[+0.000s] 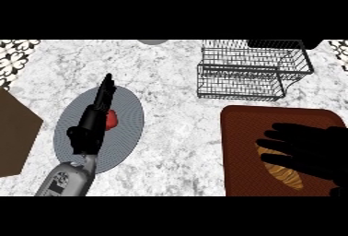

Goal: Pick the croissant from the tray and place it in the tiered basket

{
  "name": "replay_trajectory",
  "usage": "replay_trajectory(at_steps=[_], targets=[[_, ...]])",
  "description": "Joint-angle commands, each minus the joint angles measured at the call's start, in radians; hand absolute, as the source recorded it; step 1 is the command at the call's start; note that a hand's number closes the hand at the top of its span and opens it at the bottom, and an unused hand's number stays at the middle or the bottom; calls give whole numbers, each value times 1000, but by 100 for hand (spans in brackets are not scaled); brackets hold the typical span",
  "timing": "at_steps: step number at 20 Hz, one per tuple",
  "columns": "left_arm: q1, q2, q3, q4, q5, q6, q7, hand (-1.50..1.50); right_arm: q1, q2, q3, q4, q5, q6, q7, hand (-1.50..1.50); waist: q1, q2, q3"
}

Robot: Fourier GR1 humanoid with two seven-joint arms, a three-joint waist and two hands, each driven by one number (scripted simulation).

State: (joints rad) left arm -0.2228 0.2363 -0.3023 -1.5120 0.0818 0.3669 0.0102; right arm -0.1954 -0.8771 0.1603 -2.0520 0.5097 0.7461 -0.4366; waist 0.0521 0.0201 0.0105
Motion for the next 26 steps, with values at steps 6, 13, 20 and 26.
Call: replay_trajectory(at_steps=[6,13,20,26], targets=[[-1,-18,6,15,-24,16,-1,0,10,-77,190,420,263,-350,-500,-150,-12,-6,-7],[1,-26,36,34,-33,-1,17,0,-95,33,290,668,370,-480,-600,-150,-35,-15,-10],[34,11,99,-45,-18,-53,48,0,-89,81,309,744,447,-549,-617,-150,-47,-20,-10],[46,-49,73,-50,-66,-50,63,0,-117,130,279,788,472,-521,-628,-150,-50,-20,-10]])
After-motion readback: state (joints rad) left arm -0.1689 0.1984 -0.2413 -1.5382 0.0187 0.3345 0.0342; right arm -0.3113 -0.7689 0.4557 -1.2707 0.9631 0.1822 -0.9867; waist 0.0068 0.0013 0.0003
